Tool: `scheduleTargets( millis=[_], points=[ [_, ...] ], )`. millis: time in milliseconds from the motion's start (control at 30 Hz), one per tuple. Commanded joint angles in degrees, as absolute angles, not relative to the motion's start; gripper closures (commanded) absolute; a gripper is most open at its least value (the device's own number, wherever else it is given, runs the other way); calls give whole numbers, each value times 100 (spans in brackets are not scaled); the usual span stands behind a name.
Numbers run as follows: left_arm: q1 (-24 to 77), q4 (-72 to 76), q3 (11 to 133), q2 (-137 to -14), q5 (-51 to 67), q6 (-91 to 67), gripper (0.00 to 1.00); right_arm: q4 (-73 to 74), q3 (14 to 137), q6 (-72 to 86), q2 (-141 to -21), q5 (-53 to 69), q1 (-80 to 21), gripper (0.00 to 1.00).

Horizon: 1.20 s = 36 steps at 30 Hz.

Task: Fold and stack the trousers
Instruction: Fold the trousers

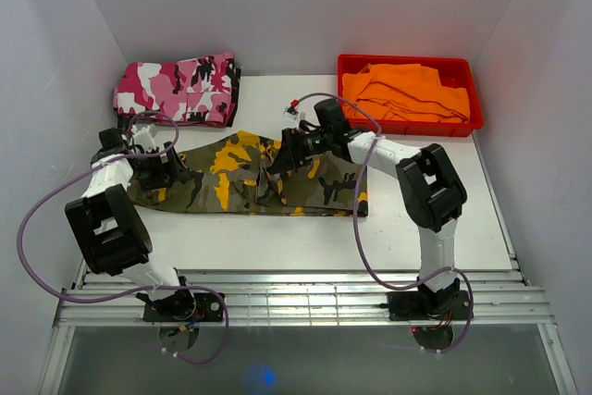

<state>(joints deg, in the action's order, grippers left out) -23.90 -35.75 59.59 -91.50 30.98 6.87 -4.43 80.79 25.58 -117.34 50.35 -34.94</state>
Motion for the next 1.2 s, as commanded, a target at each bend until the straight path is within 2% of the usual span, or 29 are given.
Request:
scheduleTargets(
  millis=[0,100,167,300,433,500,667,867,1167],
  points=[
    [-2373,-3604,6292,-8649,3847,835,2,349,8113,1595,-10883,5397,-3165,19],
    [-1996,-3568,6450,-8315,3990,853,2,939,7849,1101,-10486,5510,-2638,19],
    [-1478,-3560,6565,-8306,3947,730,2,1577,7735,793,-10302,5441,-2129,25],
    [-704,-3358,6968,-8682,3613,203,2,2434,7411,26,-10011,4572,-1180,25],
    [155,-3182,7329,-9377,3297,-368,15,2741,6944,-534,-9861,3755,-354,24],
    [368,-3077,7444,-9755,3121,-615,19,2804,6777,-597,-9861,3560,-220,22],
    [913,-2936,7655,-10274,2928,-940,20,2892,6680,-650,-10185,3656,-79,21],
    [1107,-2883,7655,-10696,2356,-1371,22,2786,6609,-492,-10661,3973,-79,21],
    [1257,-2611,7594,-11048,3137,-1617,28,2558,6478,-325,-10986,4078,-79,20]
  ],
)
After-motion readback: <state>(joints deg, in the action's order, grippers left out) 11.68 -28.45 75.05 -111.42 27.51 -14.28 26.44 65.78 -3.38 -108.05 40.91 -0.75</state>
